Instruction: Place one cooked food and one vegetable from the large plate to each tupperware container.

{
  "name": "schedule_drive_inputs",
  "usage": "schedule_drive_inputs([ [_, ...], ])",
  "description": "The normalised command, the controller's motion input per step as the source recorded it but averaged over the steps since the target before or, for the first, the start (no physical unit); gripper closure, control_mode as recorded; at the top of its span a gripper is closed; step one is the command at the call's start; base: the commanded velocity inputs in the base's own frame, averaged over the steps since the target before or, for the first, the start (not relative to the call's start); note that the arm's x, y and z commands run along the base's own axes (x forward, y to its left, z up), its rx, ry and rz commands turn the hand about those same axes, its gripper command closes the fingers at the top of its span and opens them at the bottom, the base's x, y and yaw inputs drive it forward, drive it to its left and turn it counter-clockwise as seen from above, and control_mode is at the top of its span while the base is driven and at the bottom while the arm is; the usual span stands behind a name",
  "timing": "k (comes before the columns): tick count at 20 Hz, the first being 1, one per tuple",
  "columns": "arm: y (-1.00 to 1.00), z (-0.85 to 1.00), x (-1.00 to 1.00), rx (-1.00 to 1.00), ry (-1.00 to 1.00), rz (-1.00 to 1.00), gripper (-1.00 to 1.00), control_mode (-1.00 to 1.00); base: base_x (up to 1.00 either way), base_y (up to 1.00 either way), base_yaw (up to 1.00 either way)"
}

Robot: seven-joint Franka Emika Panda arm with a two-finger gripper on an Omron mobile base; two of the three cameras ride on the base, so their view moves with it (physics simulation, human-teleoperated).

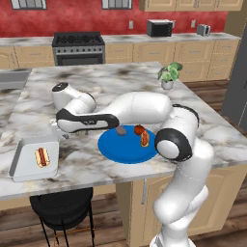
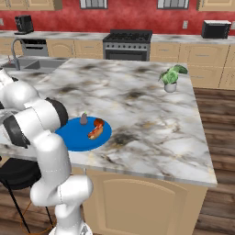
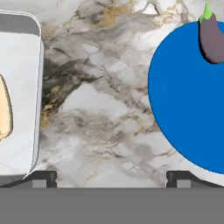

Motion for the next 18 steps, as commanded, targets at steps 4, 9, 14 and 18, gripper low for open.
schedule_drive_inputs([
  [4,-1.00,0.00,0.01,0.09,0.02,-0.02,-1.00,-1.00,0.00,0.00,0.00],
  [9,-0.94,0.04,0.08,0.05,0.07,0.00,-1.00,-1.00,0.00,0.00,0.00],
  [14,-0.76,0.00,0.17,0.01,0.08,0.00,-1.00,-1.00,0.00,0.00,0.00],
  [18,-0.56,0.01,0.39,0.00,0.15,0.01,-1.00,-1.00,0.00,0.00,0.00],
])
